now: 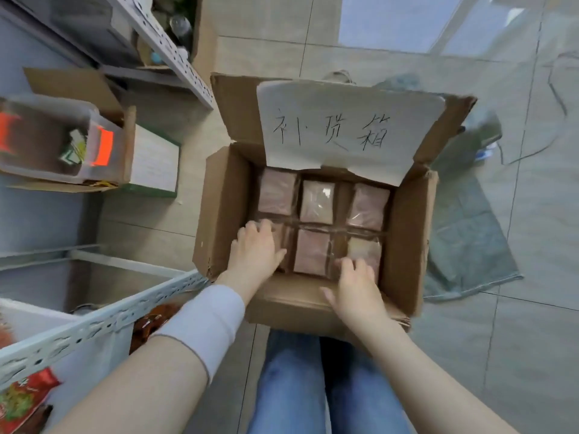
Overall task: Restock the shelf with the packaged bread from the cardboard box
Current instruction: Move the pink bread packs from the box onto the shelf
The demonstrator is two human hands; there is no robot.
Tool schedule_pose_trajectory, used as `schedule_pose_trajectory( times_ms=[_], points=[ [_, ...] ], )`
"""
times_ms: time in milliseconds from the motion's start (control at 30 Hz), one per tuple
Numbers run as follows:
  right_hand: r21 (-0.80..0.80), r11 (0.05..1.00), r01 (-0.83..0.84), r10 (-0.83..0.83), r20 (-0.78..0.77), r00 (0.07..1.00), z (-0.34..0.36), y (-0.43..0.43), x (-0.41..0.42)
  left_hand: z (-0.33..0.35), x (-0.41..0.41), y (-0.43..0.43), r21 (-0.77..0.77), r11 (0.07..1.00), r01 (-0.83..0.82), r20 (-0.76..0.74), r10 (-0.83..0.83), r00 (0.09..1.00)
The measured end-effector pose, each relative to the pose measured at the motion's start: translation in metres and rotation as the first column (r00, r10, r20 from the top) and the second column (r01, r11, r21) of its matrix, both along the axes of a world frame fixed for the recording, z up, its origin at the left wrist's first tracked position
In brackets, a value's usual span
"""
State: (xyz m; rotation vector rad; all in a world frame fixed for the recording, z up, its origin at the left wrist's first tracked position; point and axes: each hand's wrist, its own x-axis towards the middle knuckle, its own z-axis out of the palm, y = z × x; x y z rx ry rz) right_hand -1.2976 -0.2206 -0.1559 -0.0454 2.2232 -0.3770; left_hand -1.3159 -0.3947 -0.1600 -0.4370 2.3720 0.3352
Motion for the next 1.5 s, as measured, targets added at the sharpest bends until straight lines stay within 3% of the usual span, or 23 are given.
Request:
schedule_pose_trajectory(
  times_ms=[167,433,600,733,900,1100,1267,1400,1500],
  points=[
    [-0.187,0.954,0.233,-0.181,0.259,0.949,-0.108,-0.070,-0.001,-0.100,-0.046,-0.033,0.123,0.923,-0.365,-0.142,0.381,0.914],
    [-0.065,0.852,0.519,-0.467,0.352,0.811,-0.170,-0.107,-0.009,-0.156,-0.064,-0.042,0.322,0.871,-0.371,-0.356,0.474,0.805],
    [-0.102,0.820,0.564,-0.479,0.417,0.772,-0.152,-0.078,-0.016,-0.141,-0.071,-0.042,0.399,0.764,-0.507,-0.259,0.624,0.737],
    [-0.077,0.714,0.696,-0.599,0.448,0.664,-0.119,-0.033,-0.018,-0.121,-0.073,-0.043,0.336,0.770,-0.543,-0.135,0.610,0.781],
    [-0.086,0.584,0.807,-0.713,0.421,0.560,-0.067,0.023,-0.015,-0.072,-0.037,-0.039,0.514,0.507,-0.692,-0.032,0.818,0.575],
    [-0.250,0.629,0.737,-0.645,0.361,0.673,0.017,0.051,0.003,0.029,0.052,-0.027,0.674,0.259,-0.692,0.019,0.930,0.366],
    [-0.465,0.688,0.557,-0.462,0.310,0.831,0.114,0.048,0.041,0.144,0.158,-0.014,0.840,0.078,-0.537,0.002,0.989,0.146],
    [-0.575,0.724,0.382,-0.283,0.257,0.924,0.197,0.028,0.087,0.242,0.254,-0.016,0.927,0.067,-0.368,-0.076,0.997,-0.010],
    [-0.686,0.687,0.239,-0.158,0.180,0.971,0.262,-0.004,0.131,0.310,0.332,-0.028,0.962,0.101,-0.256,-0.132,0.985,-0.110]
  ],
)
